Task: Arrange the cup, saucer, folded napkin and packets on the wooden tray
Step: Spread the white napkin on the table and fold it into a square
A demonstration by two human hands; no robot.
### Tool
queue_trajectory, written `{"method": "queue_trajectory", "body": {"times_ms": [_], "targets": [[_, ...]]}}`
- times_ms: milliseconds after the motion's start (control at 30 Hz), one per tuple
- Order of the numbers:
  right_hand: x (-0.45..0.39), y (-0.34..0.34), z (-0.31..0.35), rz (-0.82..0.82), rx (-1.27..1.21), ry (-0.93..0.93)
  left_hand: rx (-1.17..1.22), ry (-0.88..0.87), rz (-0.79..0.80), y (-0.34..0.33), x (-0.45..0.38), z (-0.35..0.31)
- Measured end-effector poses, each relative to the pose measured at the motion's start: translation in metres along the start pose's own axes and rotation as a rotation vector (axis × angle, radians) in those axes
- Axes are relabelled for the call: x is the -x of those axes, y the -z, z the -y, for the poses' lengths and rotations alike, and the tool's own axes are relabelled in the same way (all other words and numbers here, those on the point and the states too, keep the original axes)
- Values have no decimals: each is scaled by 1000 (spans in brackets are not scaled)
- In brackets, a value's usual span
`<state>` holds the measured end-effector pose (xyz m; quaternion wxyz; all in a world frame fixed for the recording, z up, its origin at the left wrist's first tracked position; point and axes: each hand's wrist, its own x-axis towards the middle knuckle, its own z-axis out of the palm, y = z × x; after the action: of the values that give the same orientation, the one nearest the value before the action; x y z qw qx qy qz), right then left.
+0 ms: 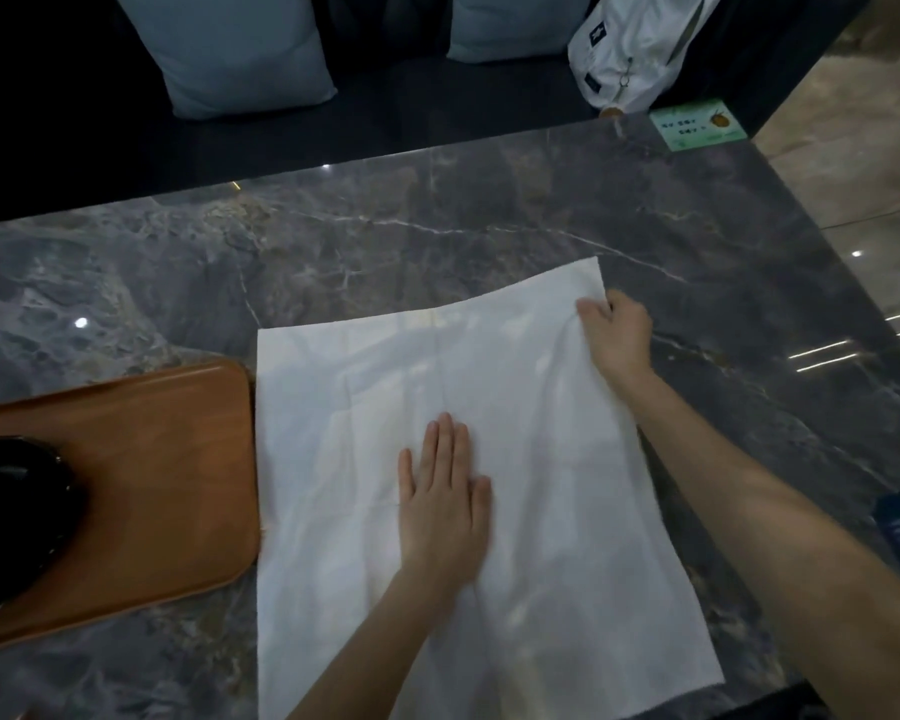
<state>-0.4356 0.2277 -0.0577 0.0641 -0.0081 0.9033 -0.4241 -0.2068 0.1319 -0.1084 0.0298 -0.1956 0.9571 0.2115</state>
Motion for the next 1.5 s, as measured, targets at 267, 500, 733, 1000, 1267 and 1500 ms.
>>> {"method": "queue_trajectory", "body": {"times_ms": [267, 500, 733, 1000, 1267, 1500], "targets": [[-39, -21, 0, 114, 507, 183, -23, 51, -21, -2, -12, -7], [-8, -24, -15, -159, 391, 200, -69, 45, 10, -4, -13, -6], [145, -40, -45, 115, 446, 358, -80, 26, 3, -3, -13, -6], [158, -41, -72, 281, 704, 387, -116, -48, 53, -4, -10, 14], [183, -18, -77, 278, 664, 330, -51, -64, 4, 20, 31, 40], [241, -23, -91, 292, 690, 331, -134, -26, 72, 10, 101, 60]]}}
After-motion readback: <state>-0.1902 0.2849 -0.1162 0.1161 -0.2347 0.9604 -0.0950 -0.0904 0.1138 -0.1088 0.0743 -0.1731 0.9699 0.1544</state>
